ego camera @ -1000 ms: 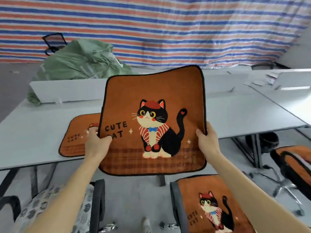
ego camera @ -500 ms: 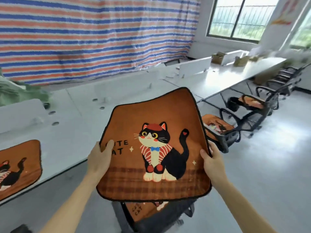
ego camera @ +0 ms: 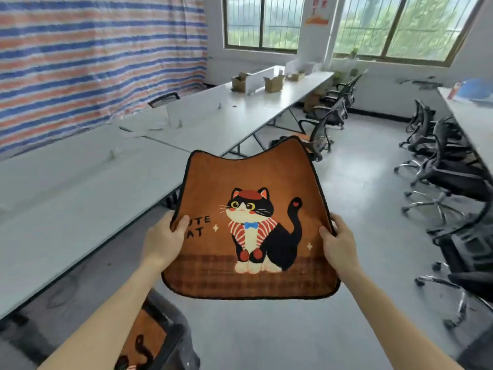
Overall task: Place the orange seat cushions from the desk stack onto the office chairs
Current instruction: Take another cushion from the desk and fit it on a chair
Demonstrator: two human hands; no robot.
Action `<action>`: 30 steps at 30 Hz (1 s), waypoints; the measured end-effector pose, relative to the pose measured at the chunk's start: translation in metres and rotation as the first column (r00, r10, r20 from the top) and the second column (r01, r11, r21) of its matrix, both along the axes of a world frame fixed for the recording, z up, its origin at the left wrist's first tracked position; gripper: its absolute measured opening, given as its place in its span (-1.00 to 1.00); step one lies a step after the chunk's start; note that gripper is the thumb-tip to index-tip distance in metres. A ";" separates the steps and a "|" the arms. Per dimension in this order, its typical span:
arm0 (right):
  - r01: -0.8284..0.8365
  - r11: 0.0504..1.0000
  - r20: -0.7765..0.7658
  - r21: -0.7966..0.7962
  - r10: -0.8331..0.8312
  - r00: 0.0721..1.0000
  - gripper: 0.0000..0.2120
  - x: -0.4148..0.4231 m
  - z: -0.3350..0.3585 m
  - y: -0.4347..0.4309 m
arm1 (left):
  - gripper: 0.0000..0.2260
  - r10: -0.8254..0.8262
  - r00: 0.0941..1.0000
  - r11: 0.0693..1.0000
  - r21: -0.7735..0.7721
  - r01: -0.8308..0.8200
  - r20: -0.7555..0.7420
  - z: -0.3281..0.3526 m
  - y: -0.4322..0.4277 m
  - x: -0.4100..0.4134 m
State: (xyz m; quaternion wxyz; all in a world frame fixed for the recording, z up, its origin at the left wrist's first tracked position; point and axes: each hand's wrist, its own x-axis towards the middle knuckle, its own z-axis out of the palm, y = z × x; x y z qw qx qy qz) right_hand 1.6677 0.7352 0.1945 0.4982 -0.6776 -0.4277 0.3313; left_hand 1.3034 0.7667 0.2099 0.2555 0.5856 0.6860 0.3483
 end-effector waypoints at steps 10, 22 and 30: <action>0.187 0.981 0.066 0.050 -0.190 0.980 -0.76 0.169 0.006 0.161 | -0.89 -0.110 0.994 0.989 0.105 0.107 0.025 0.004 0.205 0.190; 0.396 0.918 0.196 0.021 -0.392 0.899 -0.81 0.341 -0.003 0.388 | -0.75 -0.155 0.970 0.986 -0.029 0.163 0.185 0.001 0.502 0.392; 0.539 0.841 -0.014 -0.056 -0.540 0.842 -0.75 0.509 -0.040 0.504 | -0.70 -0.204 0.960 0.974 -0.055 0.218 0.190 -0.020 0.665 0.580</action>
